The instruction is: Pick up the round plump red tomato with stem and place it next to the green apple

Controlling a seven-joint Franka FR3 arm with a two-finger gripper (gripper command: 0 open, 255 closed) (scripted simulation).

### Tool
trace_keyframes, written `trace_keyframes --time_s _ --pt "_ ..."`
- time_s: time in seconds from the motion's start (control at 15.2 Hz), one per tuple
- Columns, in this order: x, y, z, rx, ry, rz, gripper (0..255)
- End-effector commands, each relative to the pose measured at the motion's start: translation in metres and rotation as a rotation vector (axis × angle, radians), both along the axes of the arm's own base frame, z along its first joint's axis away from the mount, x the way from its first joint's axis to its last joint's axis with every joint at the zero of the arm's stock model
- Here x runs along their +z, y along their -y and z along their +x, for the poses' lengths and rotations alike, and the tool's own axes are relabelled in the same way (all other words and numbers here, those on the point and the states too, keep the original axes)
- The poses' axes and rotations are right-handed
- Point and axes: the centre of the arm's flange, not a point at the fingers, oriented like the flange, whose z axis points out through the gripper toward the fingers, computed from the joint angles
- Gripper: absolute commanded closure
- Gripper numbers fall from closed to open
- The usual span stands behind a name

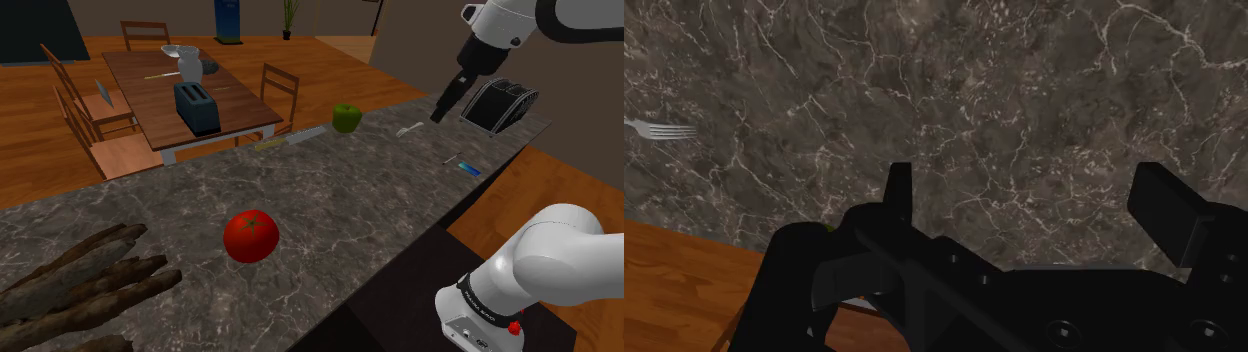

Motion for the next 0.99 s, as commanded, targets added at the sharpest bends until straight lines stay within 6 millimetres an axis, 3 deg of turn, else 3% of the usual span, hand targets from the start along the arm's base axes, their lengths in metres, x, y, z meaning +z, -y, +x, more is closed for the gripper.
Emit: trace_keyframes --time_s 0.0,0.92 --pt "0.0 0.0 0.0 0.0 0.0 0.0 0" --pt "-0.075 -0.155 0.037 -0.024 0.003 0.066 0"
